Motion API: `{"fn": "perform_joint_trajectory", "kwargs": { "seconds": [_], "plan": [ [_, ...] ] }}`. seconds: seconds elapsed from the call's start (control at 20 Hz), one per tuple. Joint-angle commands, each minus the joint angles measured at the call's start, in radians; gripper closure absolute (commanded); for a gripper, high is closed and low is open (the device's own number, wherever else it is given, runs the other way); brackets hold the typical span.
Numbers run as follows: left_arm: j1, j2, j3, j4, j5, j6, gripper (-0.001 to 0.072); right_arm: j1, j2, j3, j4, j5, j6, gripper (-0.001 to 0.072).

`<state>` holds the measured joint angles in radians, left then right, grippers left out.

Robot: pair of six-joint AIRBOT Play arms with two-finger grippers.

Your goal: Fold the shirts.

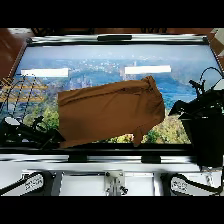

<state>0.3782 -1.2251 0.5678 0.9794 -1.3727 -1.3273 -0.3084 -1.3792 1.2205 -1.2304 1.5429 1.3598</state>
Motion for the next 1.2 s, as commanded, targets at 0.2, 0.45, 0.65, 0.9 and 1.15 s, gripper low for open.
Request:
{"fn": "perform_joint_trajectory", "kwargs": {
  "seconds": [0.2,0.45,0.65,0.9,1.15],
  "plan": [
    [-0.024,0.003,-0.021,-0.024,0.121,0.006,0.0041,-0.002,0.005,-0.010,0.002,-0.008,0.001,0.0095],
    [-0.114,0.003,-0.021,-0.039,0.188,0.006,0.0136,0.003,0.005,-0.010,0.002,-0.017,0.014,0.0095],
    [-0.117,0.005,-0.021,-0.038,0.184,0.008,0.0650,0.003,0.005,-0.097,0.031,-0.075,0.014,0.0095],
    [-0.117,0.007,0.011,-0.038,0.167,0.010,0.0671,0.003,-0.035,-0.245,0.118,-0.299,0.016,0.0095],
    [-0.117,0.008,0.056,-0.039,0.158,0.010,0.0671,0.003,-0.106,-0.248,0.228,-0.433,0.017,0.0095]
  ]
}}
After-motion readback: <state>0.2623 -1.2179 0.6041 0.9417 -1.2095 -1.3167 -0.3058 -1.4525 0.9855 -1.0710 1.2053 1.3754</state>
